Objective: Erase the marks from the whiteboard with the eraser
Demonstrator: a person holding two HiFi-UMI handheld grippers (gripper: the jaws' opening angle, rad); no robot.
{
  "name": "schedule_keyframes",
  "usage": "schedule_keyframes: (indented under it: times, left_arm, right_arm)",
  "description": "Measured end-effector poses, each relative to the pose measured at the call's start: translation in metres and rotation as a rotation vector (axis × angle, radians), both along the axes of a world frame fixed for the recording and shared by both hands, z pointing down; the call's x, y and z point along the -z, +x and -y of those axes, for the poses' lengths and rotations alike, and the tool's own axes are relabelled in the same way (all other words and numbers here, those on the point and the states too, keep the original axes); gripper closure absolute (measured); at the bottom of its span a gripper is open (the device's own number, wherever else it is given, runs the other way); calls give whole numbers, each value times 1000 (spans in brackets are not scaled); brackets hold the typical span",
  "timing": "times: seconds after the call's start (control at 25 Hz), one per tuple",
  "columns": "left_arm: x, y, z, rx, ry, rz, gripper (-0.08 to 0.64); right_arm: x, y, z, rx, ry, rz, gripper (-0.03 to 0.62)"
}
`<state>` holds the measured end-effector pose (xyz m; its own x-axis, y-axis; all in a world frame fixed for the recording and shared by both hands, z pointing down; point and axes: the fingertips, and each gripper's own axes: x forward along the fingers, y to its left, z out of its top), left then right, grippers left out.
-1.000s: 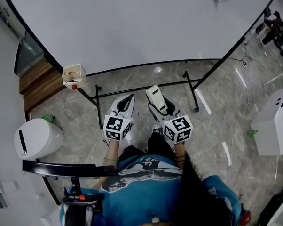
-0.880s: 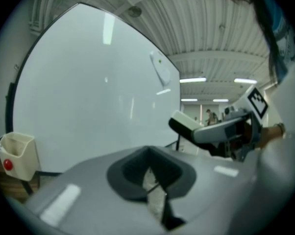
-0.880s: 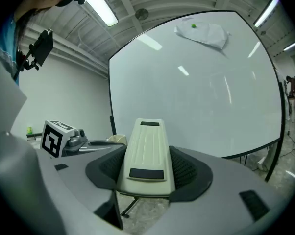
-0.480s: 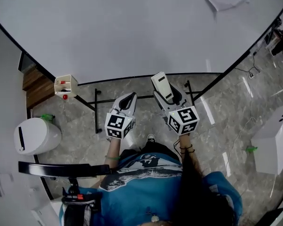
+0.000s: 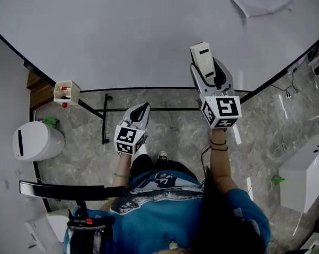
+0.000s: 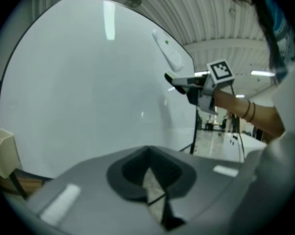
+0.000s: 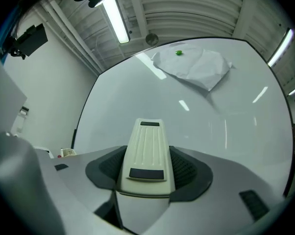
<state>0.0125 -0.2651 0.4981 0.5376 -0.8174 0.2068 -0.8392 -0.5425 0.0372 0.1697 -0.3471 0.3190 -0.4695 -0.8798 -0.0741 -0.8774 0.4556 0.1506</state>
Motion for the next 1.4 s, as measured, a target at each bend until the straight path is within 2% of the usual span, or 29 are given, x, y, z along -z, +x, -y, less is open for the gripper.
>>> schedule_keyframes:
  times: [0.2,0.36,0.68,0.84,1.04,1.2,1.4]
  left_arm:
    - [4,10,11,0,8,11,557]
    - [5,4,21,-10,7,11,557]
    - [12,-38,36,-27,11,12,557]
    - [11,-56,41,-26,8,15,557]
    - [8,-55,39,-39,0,19,557]
    - [4,-61,40,-24,-2,17,557]
    - [-1,-69,38,-15,-4,22,557]
  right_arm:
    - [52,39,32,-107,141,-33,328]
    - [78,61,50,-205,210,-28,328]
    - [87,45,62,-319,241,-37,328]
    - [85,20,65,-328,245,-58,328]
    - [72,-20,67,-287,255,-91,328]
    - [52,-73,68,-196,251,-138,328]
    - [15,-156,63,-73,238,-256,328]
